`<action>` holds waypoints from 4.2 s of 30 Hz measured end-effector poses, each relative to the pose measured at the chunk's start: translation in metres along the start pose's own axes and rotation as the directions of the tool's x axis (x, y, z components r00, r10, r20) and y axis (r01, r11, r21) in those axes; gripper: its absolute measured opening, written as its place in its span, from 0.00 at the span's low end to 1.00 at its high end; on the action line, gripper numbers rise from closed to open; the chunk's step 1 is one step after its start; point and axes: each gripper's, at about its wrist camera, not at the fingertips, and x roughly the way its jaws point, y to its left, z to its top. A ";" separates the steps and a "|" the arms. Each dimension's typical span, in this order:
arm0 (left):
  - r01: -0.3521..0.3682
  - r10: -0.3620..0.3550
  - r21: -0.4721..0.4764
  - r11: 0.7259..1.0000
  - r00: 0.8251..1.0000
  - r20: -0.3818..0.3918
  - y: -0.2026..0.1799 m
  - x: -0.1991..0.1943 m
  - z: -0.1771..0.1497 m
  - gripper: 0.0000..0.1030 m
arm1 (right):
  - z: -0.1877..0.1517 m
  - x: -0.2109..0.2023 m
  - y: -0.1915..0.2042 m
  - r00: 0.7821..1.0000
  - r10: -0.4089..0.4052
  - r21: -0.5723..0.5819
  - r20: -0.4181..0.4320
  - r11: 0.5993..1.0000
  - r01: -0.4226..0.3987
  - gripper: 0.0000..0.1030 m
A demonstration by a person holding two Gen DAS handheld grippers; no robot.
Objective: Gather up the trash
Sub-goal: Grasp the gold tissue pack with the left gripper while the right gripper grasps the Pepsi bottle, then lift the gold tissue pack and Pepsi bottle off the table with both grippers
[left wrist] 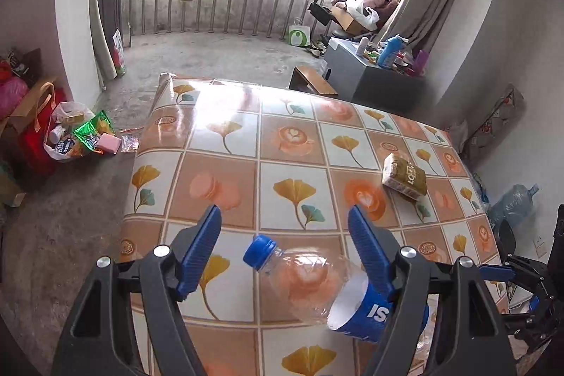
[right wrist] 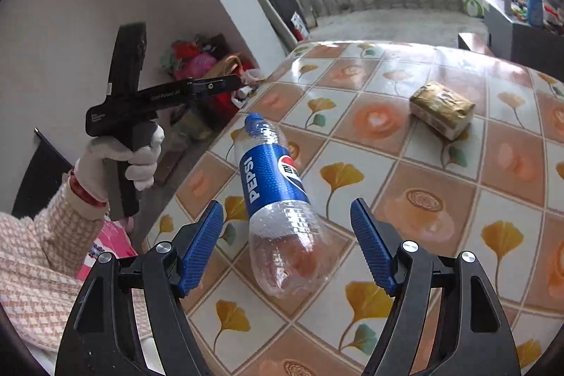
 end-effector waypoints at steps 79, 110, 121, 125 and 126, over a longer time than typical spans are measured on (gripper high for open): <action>0.575 -0.471 0.062 0.816 0.723 -0.506 -0.105 0.082 -0.076 0.49 | -0.151 -0.101 -0.092 0.928 -0.368 0.769 0.055 0.609 0.196 0.58; 0.254 -0.120 0.474 0.843 0.948 -0.296 -0.180 0.052 -0.132 0.57 | -0.134 -0.101 -0.070 0.882 -0.471 0.670 -0.038 0.643 0.372 0.65; 0.250 -0.122 0.452 0.856 0.948 -0.294 -0.187 0.054 -0.130 0.56 | -0.132 -0.098 -0.069 0.874 -0.483 0.652 -0.048 0.648 0.394 0.55; 0.246 -0.113 0.462 0.852 0.949 -0.296 -0.188 0.056 -0.131 0.58 | -0.132 -0.098 -0.071 0.875 -0.482 0.656 -0.047 0.646 0.391 0.55; 0.240 -0.107 0.465 0.852 0.950 -0.294 -0.189 0.055 -0.132 0.58 | -0.132 -0.098 -0.070 0.875 -0.481 0.656 -0.047 0.646 0.390 0.55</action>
